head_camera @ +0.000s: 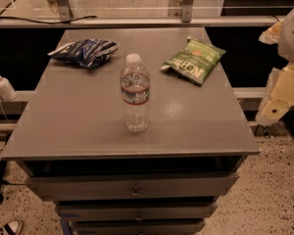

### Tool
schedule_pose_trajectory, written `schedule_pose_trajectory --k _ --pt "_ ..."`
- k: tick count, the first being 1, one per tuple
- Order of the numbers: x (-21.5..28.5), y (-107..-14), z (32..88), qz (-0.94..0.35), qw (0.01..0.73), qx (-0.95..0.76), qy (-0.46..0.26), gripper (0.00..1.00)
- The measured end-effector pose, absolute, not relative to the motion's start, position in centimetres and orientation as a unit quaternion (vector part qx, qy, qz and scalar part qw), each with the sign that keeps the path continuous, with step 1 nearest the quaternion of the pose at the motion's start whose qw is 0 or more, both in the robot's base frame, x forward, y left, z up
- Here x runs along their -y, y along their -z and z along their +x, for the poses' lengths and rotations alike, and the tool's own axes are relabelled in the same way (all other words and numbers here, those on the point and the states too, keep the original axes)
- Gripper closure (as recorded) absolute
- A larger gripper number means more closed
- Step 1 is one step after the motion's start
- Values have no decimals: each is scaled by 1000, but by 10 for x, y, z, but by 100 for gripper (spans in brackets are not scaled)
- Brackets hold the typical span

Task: Move green jalapeno chip bag near blue chip bag

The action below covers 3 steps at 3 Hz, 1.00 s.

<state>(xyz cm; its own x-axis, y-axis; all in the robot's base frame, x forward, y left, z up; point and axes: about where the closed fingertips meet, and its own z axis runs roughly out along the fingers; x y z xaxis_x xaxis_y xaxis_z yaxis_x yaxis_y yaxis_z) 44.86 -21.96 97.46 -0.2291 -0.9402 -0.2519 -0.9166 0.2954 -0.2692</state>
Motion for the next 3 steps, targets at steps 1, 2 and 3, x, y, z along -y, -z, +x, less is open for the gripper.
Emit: schedule_pose_trajectory --k 1,2,3 --pt "224 -954 475 -588 224 -777 18 0" --pt "225 -934 532 -577 290 -764 7 0" --pt "226 -916 592 -556 335 -760 -8 0"
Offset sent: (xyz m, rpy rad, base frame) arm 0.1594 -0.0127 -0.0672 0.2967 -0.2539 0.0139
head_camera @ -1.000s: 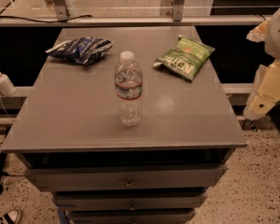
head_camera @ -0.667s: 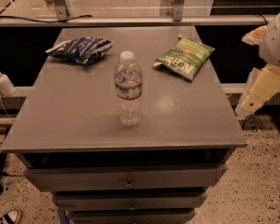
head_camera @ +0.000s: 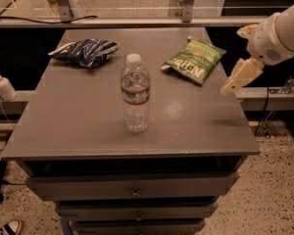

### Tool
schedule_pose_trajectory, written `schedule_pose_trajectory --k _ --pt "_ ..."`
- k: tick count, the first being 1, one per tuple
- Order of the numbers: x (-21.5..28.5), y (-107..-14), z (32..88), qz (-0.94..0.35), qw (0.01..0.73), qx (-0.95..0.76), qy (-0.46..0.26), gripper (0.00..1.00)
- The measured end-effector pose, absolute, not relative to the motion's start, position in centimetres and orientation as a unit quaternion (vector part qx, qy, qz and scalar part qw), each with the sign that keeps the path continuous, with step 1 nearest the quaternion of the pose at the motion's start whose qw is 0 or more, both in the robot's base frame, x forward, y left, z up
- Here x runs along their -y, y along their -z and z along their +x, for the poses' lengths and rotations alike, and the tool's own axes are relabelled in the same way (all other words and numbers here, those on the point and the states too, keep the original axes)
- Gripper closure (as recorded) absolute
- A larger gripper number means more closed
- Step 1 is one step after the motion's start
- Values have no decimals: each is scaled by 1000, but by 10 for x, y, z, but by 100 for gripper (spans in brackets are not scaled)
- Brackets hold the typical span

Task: Move green jalapeno chip bag near blue chip bag

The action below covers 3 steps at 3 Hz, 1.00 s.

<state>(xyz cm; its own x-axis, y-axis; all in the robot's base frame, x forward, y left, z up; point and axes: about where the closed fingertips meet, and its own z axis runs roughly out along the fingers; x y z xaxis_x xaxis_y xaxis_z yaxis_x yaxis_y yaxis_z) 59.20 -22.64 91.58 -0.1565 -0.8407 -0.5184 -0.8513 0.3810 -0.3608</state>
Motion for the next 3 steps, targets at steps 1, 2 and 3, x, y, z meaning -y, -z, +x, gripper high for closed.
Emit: schedule_pose_trajectory --k 1,2,3 --pt "226 -888 645 -527 347 -776 -16 0" --pt "221 -858 688 -493 349 -797 -24 0" --pt "218 -835 711 -459 346 -818 -24 18"
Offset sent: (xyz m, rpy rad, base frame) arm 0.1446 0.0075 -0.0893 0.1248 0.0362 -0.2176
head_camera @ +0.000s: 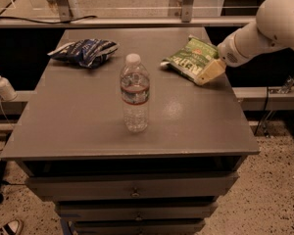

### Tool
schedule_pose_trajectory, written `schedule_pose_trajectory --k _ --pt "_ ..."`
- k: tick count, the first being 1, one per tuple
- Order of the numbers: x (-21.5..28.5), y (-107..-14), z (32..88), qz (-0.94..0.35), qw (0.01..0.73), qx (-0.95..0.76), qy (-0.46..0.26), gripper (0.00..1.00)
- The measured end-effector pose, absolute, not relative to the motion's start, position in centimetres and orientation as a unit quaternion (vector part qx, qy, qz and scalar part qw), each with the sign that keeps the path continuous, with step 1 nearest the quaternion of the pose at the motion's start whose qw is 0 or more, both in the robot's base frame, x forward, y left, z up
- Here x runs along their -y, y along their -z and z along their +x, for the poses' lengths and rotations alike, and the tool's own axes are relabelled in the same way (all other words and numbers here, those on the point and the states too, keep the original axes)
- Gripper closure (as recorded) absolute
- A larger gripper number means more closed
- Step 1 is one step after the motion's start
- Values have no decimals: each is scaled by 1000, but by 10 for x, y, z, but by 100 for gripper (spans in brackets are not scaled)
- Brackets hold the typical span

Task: Move green jalapeno chip bag near blue chip bag

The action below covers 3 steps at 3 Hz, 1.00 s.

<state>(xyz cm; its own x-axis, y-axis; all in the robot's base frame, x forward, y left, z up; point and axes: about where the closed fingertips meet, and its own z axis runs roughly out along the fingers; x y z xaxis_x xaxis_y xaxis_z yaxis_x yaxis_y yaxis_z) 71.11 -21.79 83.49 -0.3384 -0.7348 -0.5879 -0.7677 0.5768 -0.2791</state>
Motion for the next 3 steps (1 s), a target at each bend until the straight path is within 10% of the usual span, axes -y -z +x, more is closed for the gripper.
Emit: schedule_pose_trajectory --k 3 --pt "217 -838 722 -441 342 -829 -20 88"
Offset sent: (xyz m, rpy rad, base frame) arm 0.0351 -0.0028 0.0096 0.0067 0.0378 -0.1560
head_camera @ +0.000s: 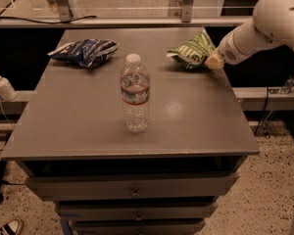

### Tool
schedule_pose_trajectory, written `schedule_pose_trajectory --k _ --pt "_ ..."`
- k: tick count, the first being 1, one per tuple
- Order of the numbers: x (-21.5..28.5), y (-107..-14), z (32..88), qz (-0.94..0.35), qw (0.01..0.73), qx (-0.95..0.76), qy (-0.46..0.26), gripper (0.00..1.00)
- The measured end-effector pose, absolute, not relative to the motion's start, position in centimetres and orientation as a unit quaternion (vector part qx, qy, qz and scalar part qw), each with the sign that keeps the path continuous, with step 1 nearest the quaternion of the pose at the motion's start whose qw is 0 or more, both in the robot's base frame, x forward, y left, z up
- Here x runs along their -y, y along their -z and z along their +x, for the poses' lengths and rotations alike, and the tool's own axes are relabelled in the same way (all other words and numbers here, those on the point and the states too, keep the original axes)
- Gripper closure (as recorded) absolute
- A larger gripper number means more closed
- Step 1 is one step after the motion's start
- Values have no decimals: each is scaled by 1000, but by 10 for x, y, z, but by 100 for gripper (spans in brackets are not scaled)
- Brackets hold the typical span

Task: Move green jalapeno chip bag near blue chip bag

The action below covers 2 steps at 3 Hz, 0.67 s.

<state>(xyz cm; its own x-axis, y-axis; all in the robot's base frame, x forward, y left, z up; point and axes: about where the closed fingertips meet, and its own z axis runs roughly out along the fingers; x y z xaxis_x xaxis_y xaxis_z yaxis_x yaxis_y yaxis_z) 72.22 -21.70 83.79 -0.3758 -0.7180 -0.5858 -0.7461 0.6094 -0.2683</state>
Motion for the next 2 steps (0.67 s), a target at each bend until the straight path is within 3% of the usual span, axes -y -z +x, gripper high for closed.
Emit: schedule_pose_trajectory --k 1,2 --pt "208 -845 731 -436 340 -833 -20 100" --pt "186 -861 740 -438 351 -827 -29 100"
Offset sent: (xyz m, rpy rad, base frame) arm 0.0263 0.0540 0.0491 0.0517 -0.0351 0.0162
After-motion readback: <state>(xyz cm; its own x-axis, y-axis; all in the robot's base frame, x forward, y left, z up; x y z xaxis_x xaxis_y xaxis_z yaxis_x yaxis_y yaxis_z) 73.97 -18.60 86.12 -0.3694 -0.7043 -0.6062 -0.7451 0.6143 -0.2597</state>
